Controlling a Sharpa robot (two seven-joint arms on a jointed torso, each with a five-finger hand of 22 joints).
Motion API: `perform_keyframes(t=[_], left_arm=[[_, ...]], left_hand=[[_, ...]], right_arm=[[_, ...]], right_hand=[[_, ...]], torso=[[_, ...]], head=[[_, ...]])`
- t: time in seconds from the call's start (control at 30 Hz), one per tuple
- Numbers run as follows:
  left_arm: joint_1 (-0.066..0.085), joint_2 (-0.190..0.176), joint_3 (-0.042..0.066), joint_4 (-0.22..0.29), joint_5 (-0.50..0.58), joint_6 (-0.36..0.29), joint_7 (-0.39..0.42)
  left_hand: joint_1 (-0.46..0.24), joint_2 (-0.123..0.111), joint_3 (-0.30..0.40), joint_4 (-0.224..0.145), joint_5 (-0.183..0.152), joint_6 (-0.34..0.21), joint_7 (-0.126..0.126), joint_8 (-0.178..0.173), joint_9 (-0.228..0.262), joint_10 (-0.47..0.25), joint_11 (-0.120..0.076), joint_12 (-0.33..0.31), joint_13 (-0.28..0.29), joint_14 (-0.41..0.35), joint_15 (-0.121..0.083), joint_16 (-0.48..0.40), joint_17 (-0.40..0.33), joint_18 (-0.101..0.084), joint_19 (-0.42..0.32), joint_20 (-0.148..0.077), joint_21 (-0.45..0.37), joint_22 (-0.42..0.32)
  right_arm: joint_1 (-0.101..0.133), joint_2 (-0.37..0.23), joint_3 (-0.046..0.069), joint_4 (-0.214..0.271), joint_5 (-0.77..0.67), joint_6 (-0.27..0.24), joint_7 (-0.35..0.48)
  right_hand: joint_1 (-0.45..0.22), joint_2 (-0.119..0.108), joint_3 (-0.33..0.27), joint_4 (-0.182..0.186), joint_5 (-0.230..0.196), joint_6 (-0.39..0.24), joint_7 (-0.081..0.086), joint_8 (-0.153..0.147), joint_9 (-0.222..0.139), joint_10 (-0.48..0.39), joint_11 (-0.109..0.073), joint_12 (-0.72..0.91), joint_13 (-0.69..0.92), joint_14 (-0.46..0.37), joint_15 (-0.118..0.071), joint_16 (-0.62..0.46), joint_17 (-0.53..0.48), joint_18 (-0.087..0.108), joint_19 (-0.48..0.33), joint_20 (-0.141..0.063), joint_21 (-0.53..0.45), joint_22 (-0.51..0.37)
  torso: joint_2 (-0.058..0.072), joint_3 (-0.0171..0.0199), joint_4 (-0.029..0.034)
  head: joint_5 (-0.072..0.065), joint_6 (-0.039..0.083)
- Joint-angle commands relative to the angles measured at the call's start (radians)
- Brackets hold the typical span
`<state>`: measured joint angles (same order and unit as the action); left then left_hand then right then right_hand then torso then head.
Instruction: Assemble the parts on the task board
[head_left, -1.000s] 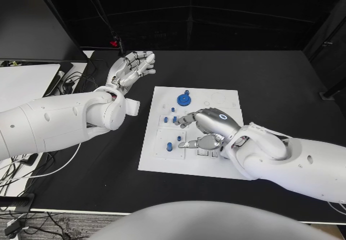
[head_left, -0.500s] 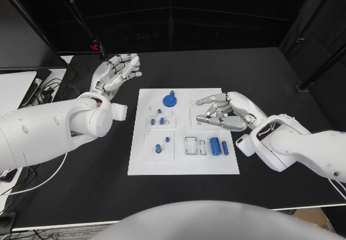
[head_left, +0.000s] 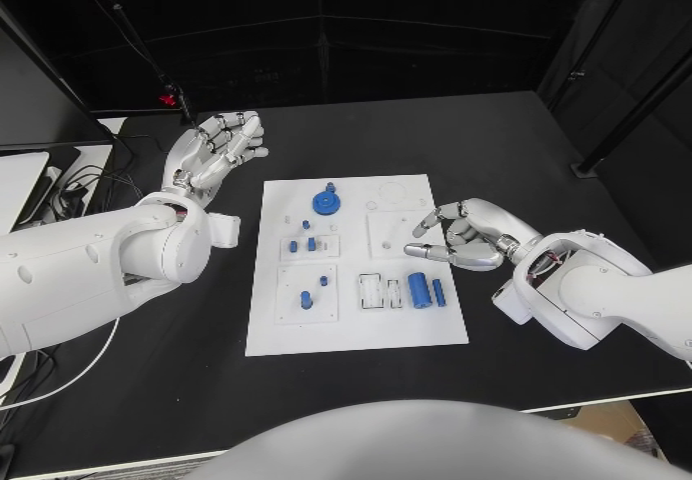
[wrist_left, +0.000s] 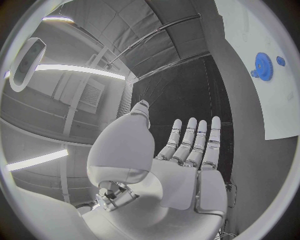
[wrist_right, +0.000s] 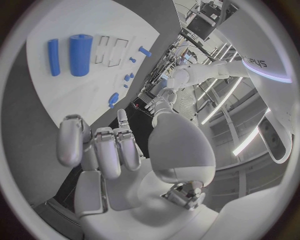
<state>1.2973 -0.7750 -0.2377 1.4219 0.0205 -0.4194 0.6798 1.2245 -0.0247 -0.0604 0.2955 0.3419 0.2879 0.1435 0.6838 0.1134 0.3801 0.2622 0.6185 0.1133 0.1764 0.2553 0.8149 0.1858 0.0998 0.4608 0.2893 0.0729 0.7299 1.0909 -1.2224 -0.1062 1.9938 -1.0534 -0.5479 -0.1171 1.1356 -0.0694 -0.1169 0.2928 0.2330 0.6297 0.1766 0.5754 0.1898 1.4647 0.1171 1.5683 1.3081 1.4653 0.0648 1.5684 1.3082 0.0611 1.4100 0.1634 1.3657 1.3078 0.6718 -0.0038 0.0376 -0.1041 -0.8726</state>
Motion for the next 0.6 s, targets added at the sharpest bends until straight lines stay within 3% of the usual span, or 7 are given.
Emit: perform_keyframes(t=[0.03, 0.1, 0.2, 0.37, 0.6], left_arm=[[0.002, 0.001, 0.001, 0.002, 0.0, 0.002, 0.108], [0.002, 0.001, 0.001, 0.003, 0.0, 0.002, 0.107], [0.001, 0.001, 0.001, 0.003, 0.0, 0.002, 0.107], [0.001, 0.002, 0.001, 0.002, 0.0, 0.002, 0.103], [0.001, 0.003, 0.001, -0.002, 0.0, 0.005, 0.101]], left_hand=[[0.002, 0.01, 0.004, -0.002, 0.004, -0.007, 0.153, 0.003, -0.001, -0.005, 0.001, 0.004, -0.001, -0.007, 0.003, 0.003, -0.001, -0.01, 0.001, 0.0, 0.006, -0.001], [0.002, 0.01, 0.004, -0.002, 0.004, -0.007, 0.153, 0.003, -0.001, -0.005, 0.001, 0.004, -0.001, -0.007, 0.003, 0.003, -0.001, -0.01, 0.001, 0.0, 0.006, -0.001], [0.002, 0.01, 0.004, -0.002, 0.004, -0.007, 0.153, 0.003, -0.001, -0.005, 0.001, 0.004, -0.001, -0.007, 0.003, 0.003, -0.001, -0.01, 0.001, 0.0, 0.006, -0.001], [0.003, 0.01, 0.003, -0.002, 0.005, -0.007, 0.153, 0.004, -0.001, -0.005, 0.001, 0.006, -0.001, -0.007, 0.003, 0.004, -0.002, -0.01, 0.001, 0.0, 0.007, -0.001], [0.003, 0.01, 0.003, -0.002, 0.005, -0.007, 0.153, 0.004, -0.001, -0.005, 0.001, 0.006, -0.001, -0.007, 0.003, 0.004, -0.002, -0.01, 0.001, 0.0, 0.007, -0.001]], right_arm=[[-0.002, -0.007, -0.001, 0.02, -0.154, 0.028, -0.223], [-0.004, -0.008, -0.001, 0.026, -0.191, 0.034, -0.26], [-0.009, -0.011, -0.002, 0.034, -0.25, 0.045, -0.313], [-0.019, -0.006, -0.002, 0.042, -0.363, 0.096, -0.406], [-0.024, 0.02, -0.002, 0.044, -0.454, 0.196, -0.503]], right_hand=[[0.024, 0.0, 0.011, 0.002, 0.008, 0.017, 0.015, 0.057, 0.016, 0.106, 0.005, 0.003, 0.263, 0.106, 0.004, 0.002, 0.263, -0.024, 0.059, 0.007, 0.079, 0.214], [0.032, 0.018, 0.017, 0.0, -0.005, 0.041, 0.004, 0.087, 0.024, 0.106, -0.002, 0.003, 0.263, 0.106, -0.004, 0.002, 0.263, -0.043, 0.114, 0.005, 0.147, 0.24], [0.029, 0.031, 0.014, 0.003, 0.008, 0.06, -0.004, 0.108, 0.028, 0.106, -0.01, 0.003, 0.263, 0.106, -0.022, 0.002, 0.263, -0.055, 0.145, -0.012, 0.186, 0.255], [-0.018, 0.039, -0.003, 0.002, -0.006, 0.032, -0.003, 0.113, 0.029, 0.106, -0.01, 0.003, 0.263, 0.106, -0.028, 0.002, 0.263, -0.058, 0.153, -0.018, 0.196, 0.259], [-0.015, 0.043, 0.0, 0.001, 0.004, 0.001, -0.003, 0.132, 0.037, 0.106, -0.01, 0.003, 0.263, 0.106, -0.028, 0.002, 0.263, -0.06, 0.159, -0.019, 0.202, 0.262]], torso=[[0.002, -0.0017, -0.0005], [0.001, -0.0025, -0.0019], [0.0, -0.0033, -0.0012], [0.0, -0.0047, -0.0013], [-0.001, -0.0013, 0.0004]], head=[[-0.013, 0.0], [-0.016, 0.0], [-0.021, 0.0], [-0.014, 0.0], [-0.016, 0.0]])
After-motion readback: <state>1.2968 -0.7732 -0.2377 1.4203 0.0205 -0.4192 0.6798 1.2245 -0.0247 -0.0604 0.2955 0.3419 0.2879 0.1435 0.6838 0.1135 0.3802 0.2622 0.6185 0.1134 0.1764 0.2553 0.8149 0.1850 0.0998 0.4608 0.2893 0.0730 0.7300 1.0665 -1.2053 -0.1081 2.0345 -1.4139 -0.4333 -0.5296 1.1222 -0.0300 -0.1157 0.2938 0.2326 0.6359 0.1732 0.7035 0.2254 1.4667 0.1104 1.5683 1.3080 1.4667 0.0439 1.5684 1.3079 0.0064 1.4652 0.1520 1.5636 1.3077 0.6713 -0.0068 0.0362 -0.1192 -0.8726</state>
